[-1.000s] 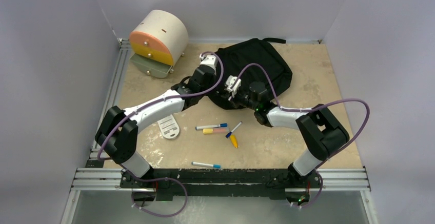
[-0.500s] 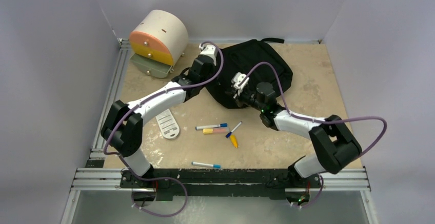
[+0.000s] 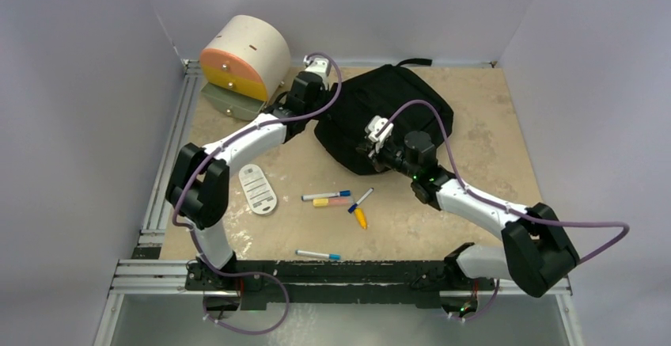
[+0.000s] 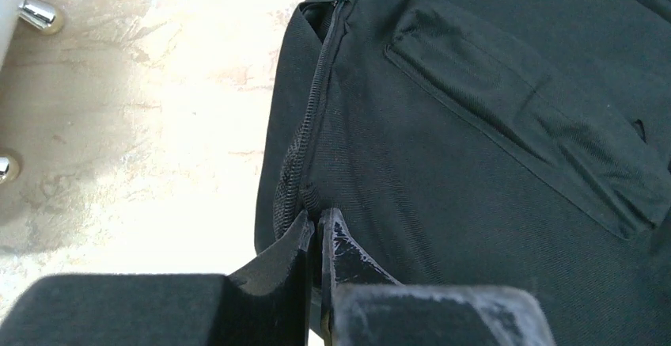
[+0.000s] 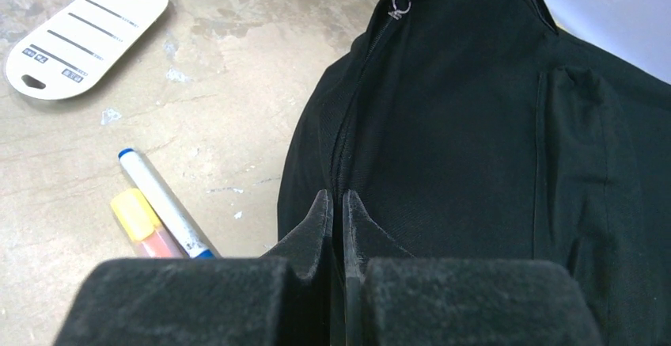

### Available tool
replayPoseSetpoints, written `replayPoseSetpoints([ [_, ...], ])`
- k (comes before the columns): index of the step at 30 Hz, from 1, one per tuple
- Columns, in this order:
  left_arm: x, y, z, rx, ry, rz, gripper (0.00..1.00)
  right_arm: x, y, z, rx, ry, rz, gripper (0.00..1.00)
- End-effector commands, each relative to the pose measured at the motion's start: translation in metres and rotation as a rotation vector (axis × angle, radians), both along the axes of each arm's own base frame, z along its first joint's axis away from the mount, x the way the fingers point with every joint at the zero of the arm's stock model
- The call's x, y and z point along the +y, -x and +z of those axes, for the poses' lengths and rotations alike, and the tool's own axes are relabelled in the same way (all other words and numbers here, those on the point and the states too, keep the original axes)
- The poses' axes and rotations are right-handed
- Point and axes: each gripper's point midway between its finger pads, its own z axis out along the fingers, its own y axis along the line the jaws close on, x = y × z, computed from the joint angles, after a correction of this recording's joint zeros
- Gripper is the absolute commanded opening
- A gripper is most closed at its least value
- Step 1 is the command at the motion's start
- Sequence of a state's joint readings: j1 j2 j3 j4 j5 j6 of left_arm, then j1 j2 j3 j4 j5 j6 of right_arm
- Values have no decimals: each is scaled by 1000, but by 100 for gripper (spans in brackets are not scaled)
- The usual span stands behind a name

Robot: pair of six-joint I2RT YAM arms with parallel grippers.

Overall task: Pack the student bag
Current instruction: Zip the student bag at the center of the board.

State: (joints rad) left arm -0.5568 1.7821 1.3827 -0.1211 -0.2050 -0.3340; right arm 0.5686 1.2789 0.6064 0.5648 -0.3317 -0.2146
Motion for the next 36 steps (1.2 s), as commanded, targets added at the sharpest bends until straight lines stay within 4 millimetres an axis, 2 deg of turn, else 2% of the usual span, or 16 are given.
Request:
replayPoseSetpoints([
  [1,48,-56,55,-214,-29,150,0,5,21,15,16,-4,78,0],
  [8,59,-77,67,-265,-45,154,0,5,46,11,58,112,220,0],
  [11,58,-79,71,-272,-40,137,0,-2,47,7,70,175,223,0],
  [14,52,-73,68,-259,-27,99,0,-10,39,6,74,215,165,0],
  [15,51,-70,67,-253,-20,86,0,-11,36,9,65,213,148,7],
  [17,45,-61,65,-239,5,47,0,-10,32,19,44,177,119,30],
  [20,36,-44,64,-222,40,-11,0,0,31,48,-5,63,122,52],
  [23,28,-27,65,-213,51,-43,0,12,28,77,-8,-88,113,55],
  [26,12,-6,71,-201,62,-73,0,22,20,93,94,-251,59,56],
  [30,-12,25,69,-148,72,-130,0,28,-7,87,258,-362,-90,56],
  [33,-37,49,68,-117,91,-191,0,33,-5,81,293,-381,-71,53],
  [36,-55,67,63,-67,124,-239,0,26,2,79,268,-395,-75,54],
])
